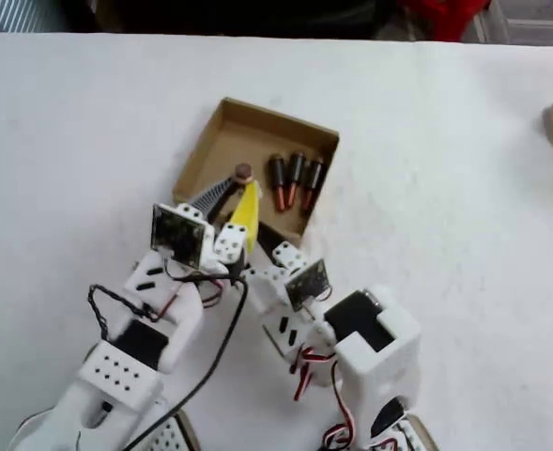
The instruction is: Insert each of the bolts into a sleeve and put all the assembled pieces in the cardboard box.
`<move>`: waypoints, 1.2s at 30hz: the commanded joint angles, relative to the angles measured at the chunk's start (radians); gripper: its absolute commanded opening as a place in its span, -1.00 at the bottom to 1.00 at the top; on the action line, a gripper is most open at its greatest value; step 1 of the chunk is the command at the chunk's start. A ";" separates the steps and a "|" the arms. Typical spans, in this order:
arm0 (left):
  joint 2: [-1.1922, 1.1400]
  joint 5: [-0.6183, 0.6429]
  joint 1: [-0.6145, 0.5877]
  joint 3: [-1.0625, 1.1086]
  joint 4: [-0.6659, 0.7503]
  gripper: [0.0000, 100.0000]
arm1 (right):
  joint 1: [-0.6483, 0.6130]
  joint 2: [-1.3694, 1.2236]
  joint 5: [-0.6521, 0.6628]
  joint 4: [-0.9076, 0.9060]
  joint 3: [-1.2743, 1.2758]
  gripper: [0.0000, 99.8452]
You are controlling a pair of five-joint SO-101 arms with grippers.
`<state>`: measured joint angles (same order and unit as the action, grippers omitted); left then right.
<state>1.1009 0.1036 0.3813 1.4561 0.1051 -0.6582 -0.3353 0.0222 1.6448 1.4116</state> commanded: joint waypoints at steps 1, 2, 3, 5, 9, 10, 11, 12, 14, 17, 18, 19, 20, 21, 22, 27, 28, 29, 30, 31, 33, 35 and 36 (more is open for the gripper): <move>-0.005 -0.005 -0.021 -0.066 0.040 -0.95 | 0.005 0.004 -0.011 0.002 -0.002 -0.97; -0.005 -0.005 -0.030 -0.066 0.040 -0.95 | 0.005 0.004 -0.011 0.001 -0.002 -0.97; -0.005 -0.005 -0.041 -0.066 0.040 -0.95 | 0.005 0.004 -0.011 0.001 -0.002 -0.97; -0.004 -0.005 -0.053 -0.064 0.040 -0.95 | 0.005 0.004 -0.011 0.001 -0.002 -0.97; -0.004 -0.005 -0.054 -0.057 0.040 -0.95 | 0.005 0.004 -0.011 0.001 -0.002 -0.97; -0.004 -0.005 -0.053 -0.051 0.040 -0.95 | 0.005 0.004 -0.011 0.001 -0.002 -0.97; -0.004 -0.005 -0.050 -0.043 0.040 -0.95 | 0.005 0.004 -0.011 0.001 -0.002 -0.97; -0.004 -0.005 -0.048 -0.040 0.040 -0.95 | 0.005 0.004 -0.011 0.001 -0.002 -0.97; -0.004 -0.006 -0.048 -0.028 0.041 -0.95 | 0.005 0.004 -0.011 0.001 -0.002 -0.97; -0.004 -0.006 -0.048 -0.020 0.041 -0.95 | 0.007 0.004 -0.011 0.001 -0.002 -0.97; -0.004 -0.006 -0.048 -0.017 0.041 -0.95 | 0.007 0.004 -0.011 0.001 -0.002 -0.97; -0.004 -0.006 -0.048 -0.011 0.041 -0.95 | 0.007 0.004 -0.011 0.001 -0.002 -0.97; -0.004 -0.006 -0.048 -0.006 0.041 -0.95 | 0.007 0.004 -0.011 0.001 -0.002 -0.97; -0.004 -0.006 -0.047 0.000 0.041 -0.95 | 0.008 0.004 -0.011 0.001 -0.002 -0.97; -0.004 -0.005 -0.047 0.008 0.041 -0.95 | 0.008 0.004 -0.011 0.001 -0.002 -0.97; -0.004 -0.003 -0.047 0.058 0.041 -0.95 | 0.010 0.005 -0.011 0.001 -0.002 -0.97; -0.004 -0.005 -0.047 0.071 0.041 -0.95 | 0.010 0.005 -0.011 0.001 -0.002 -0.97; -0.004 -0.005 -0.047 0.080 0.041 -0.95 | 0.010 0.005 -0.011 0.001 -0.002 -0.97; -0.004 -0.005 -0.047 0.089 0.041 -0.95 | 0.010 0.005 -0.011 0.001 -0.002 -0.97; -0.004 -0.005 -0.047 0.098 0.041 -0.95 | 0.010 0.005 -0.011 0.002 -0.002 -0.97; -0.004 -0.005 -0.048 0.110 0.041 -0.95 | 0.010 0.005 -0.011 0.002 -0.002 -0.97; -0.004 -0.005 -0.048 0.124 0.041 -0.95 | 0.012 0.005 -0.011 0.002 -0.002 -0.97; -0.004 -0.005 -0.048 0.132 0.041 -0.95 | 0.012 0.005 -0.011 0.004 -0.002 -0.97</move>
<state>1.0994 0.1066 0.3399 1.5835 0.1174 -0.6582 -0.3353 0.0207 1.6448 1.4116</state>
